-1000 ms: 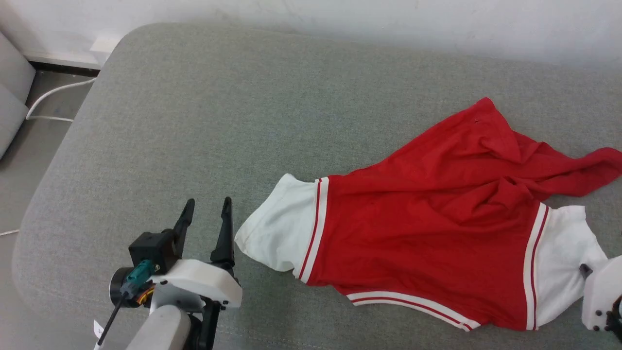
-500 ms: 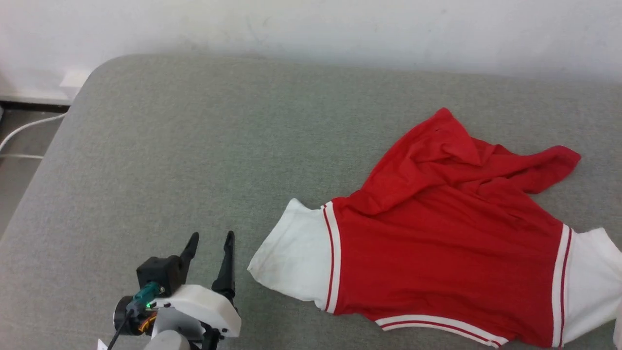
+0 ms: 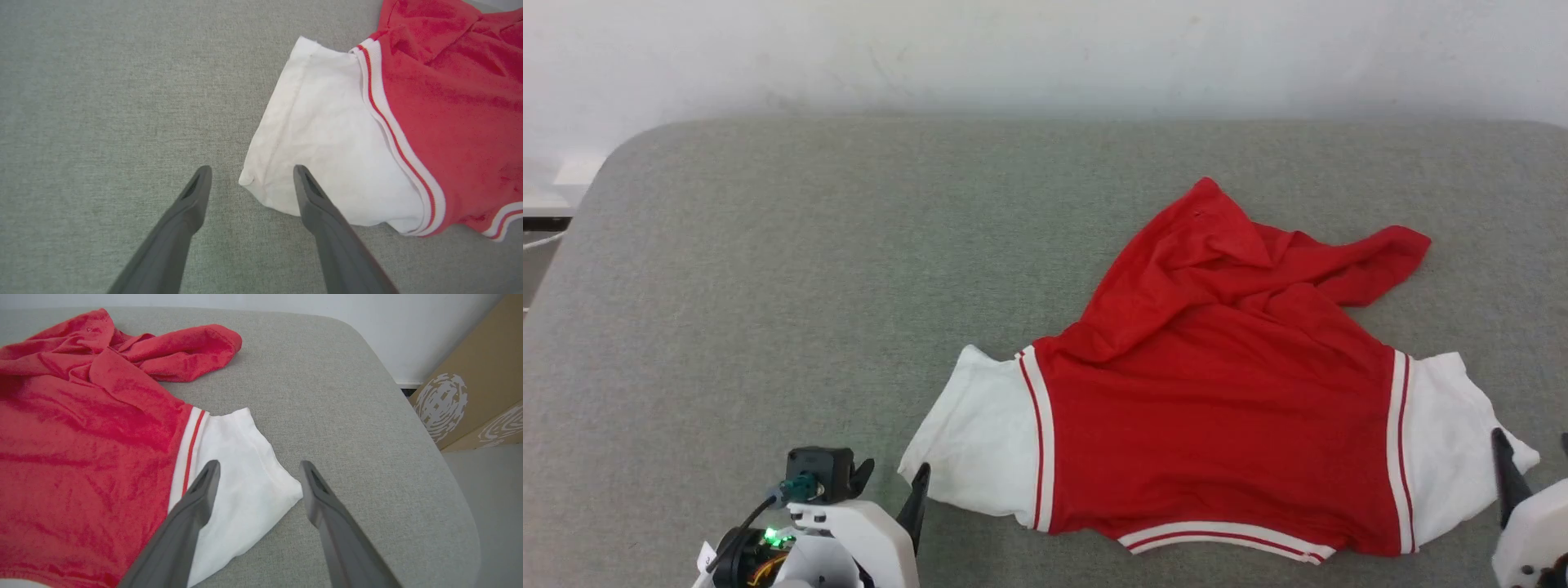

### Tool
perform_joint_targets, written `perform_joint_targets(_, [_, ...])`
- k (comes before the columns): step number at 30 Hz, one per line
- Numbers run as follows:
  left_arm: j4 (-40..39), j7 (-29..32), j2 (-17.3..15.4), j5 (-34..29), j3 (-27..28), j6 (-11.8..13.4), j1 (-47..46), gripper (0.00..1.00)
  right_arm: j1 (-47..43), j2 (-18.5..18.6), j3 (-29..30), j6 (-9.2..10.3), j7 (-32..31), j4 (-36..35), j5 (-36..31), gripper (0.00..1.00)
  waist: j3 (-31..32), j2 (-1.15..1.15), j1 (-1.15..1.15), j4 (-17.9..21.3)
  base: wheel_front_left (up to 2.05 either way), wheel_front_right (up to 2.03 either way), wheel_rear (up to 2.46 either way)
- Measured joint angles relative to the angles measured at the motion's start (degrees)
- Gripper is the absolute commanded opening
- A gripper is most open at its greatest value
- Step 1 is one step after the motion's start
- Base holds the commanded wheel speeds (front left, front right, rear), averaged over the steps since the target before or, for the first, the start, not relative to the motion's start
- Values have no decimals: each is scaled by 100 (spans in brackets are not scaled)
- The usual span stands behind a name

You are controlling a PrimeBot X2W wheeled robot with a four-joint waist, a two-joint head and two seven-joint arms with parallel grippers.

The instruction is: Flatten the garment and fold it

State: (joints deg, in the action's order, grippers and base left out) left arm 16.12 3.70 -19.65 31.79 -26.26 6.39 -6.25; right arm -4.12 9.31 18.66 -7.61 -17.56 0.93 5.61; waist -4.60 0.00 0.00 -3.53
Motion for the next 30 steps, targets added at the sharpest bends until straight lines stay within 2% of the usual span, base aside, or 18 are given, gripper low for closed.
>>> perform_joint_targets(6, [-76, 460, -116, -5, -59, 101, -7, 100, -120, -279, -134, 0, 102, -394, 104, 100, -113, 0, 0, 217, 0, 0, 0])
perform_joint_targets(9, [67, 641, -256, -202, -151, 249, -32, 100, -120, -320, -244, 0, 103, -432, 116, 100, -201, 0, 0, 321, 0, 0, 0])
perform_joint_targets(15, [276, 615, -278, -210, -144, 211, -292, 100, -113, -324, -260, 0, 155, -434, 175, 100, -438, 0, 0, 479, 0, 0, 0])
perform_joint_targets(16, [318, 579, -274, -203, -138, 170, -331, 47, -112, -314, -268, 0, 170, -432, 194, 100, -477, 0, 0, 494, 0, 0, 0])
perform_joint_targets(17, [342, 552, -259, -180, -130, 148, -361, 3, -112, -302, -264, 0, 176, -417, 193, 100, -512, 0, -1, 509, 0, 0, 0])
perform_joint_targets(18, [360, 512, -249, -129, -113, 108, -380, 0, -112, -282, -261, 0, 178, -393, 192, 100, -541, 0, 0, 519, 0, 0, 0])
perform_joint_targets(22, [479, 286, -194, -4, -81, -85, -492, 0, -114, -235, -215, 0, 165, -299, 191, 100, -575, 0, 1, 497, 0, 0, 0])
perform_joint_targets(26, [503, -129, -129, 10, 15, -77, -431, 0, -137, -145, -135, 0, 30, -174, 121, 100, -500, 0, 1, 417, 0, 0, 0])
perform_joint_targets(30, [244, -502, -175, 67, 261, 76, -311, 0, -209, -65, -56, 0, -154, -123, 126, 100, -415, 0, 1, 294, 0, 0, 0])
